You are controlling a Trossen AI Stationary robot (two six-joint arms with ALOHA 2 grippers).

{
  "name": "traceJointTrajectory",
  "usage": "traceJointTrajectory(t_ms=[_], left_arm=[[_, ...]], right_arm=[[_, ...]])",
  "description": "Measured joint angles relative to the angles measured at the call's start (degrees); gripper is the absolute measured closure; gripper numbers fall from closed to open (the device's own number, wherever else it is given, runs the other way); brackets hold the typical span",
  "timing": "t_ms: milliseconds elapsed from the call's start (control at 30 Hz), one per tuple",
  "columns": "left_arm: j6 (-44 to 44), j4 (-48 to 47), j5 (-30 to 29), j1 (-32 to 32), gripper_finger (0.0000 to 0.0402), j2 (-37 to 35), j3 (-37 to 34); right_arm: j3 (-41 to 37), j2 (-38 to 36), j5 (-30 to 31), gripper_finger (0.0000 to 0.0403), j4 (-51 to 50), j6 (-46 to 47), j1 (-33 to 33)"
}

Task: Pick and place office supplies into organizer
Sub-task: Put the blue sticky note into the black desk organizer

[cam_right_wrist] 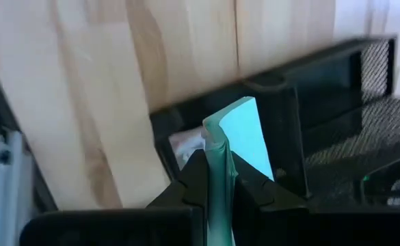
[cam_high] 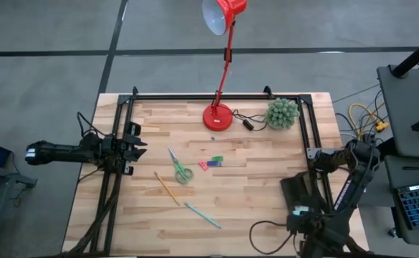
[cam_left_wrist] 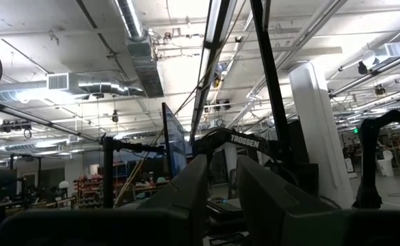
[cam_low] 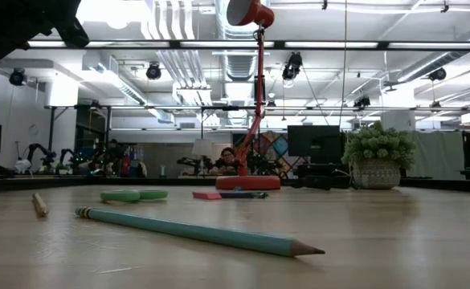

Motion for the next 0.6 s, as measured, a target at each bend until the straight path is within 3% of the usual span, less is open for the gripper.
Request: traceJointTrajectory(t_ms=[400,600], left_arm=[[0.0,0.0,0.0,0.0,0.0336,0.0,0.0],[0.0,0.0,0.0,0.0,0.0336,0.0,0.0]], right_arm=[[-7.3,0.0,-1.0,0.0382,1.7,-0.5,-0.1],[-8.2,0.0,-1.0,0.0319,1.5,-0.5,-0.1]])
